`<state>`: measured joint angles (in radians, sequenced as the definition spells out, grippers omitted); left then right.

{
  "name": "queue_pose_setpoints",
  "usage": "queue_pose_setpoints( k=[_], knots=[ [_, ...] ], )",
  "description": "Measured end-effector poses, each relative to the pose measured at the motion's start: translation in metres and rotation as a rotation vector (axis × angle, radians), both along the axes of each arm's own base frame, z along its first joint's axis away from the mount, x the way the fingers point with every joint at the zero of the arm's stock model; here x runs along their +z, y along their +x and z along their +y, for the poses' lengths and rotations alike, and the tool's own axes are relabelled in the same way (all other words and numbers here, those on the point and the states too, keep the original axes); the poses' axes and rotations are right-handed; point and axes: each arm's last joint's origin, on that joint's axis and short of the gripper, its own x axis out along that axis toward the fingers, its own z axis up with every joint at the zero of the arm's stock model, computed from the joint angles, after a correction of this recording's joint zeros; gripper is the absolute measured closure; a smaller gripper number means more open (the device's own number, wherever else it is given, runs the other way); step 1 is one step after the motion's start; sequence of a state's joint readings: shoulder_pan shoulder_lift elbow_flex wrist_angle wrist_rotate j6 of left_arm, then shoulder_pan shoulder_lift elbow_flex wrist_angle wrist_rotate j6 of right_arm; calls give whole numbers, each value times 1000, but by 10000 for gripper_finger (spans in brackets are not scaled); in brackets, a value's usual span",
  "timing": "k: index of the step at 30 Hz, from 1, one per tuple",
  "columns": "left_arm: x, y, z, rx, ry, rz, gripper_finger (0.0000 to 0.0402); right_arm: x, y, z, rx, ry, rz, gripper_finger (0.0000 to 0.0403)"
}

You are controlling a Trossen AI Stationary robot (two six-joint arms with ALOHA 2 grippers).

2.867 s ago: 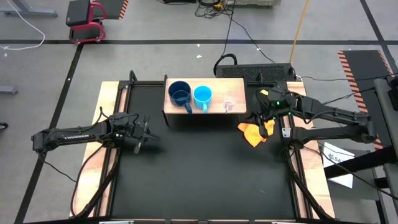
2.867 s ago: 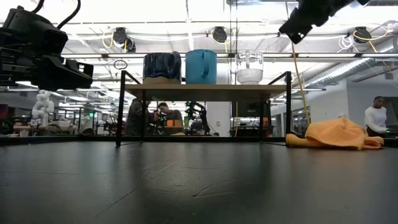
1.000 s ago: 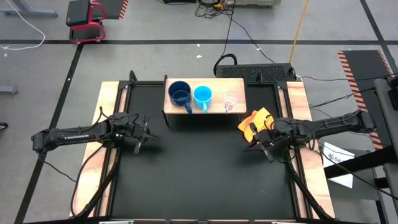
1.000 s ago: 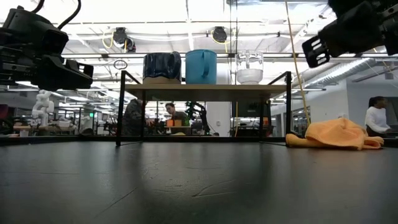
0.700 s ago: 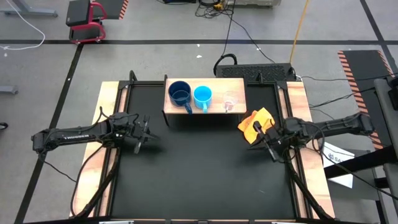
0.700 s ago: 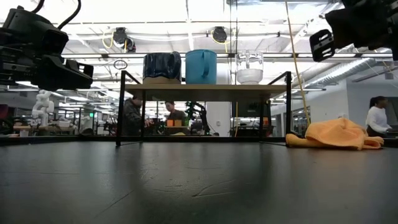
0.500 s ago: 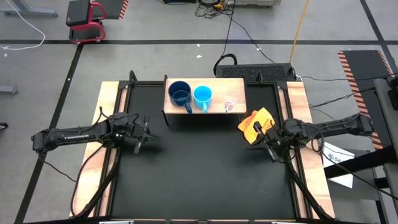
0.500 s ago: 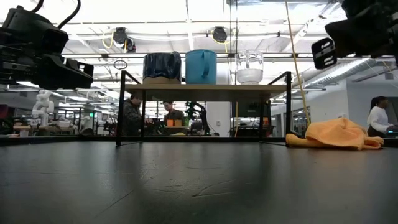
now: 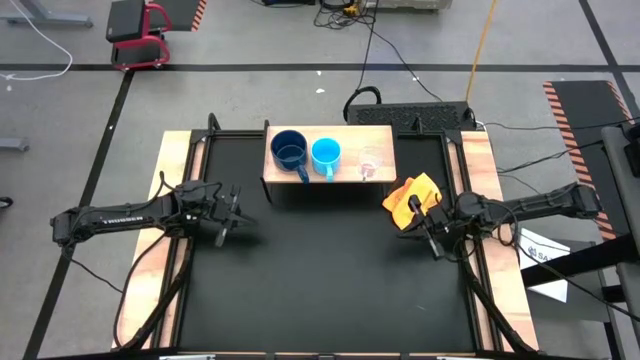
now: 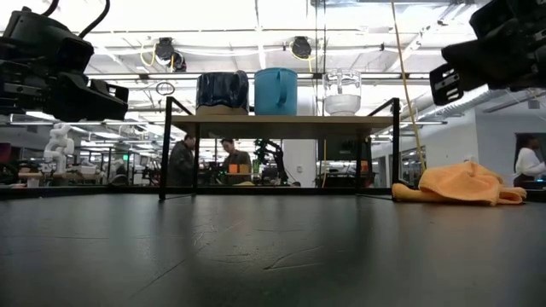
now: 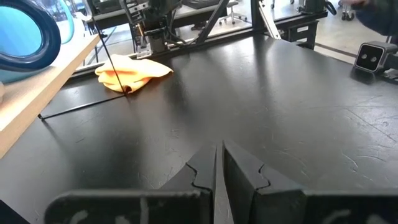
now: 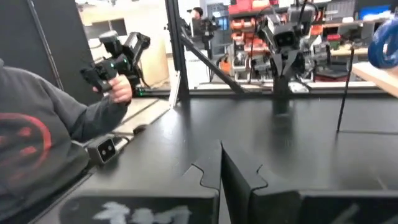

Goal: Stack small to large cups/mugs on shelf
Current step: Return to Home Position

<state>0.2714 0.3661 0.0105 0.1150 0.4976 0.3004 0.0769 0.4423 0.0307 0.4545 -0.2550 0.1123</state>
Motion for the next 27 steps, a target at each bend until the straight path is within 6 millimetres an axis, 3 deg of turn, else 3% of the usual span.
queue_pose_setpoints(
  k=[12,18,27],
  knots=[
    [6,1,0,-4,21,-64,371,-20,3,-7,-258,-33,200,403],
    [18,2,-2,-76,17,-181,371,-17,5,-5,-218,-100,149,403],
    [18,1,-4,-152,31,-196,371,-13,5,-5,-214,-120,98,403]
  ],
)
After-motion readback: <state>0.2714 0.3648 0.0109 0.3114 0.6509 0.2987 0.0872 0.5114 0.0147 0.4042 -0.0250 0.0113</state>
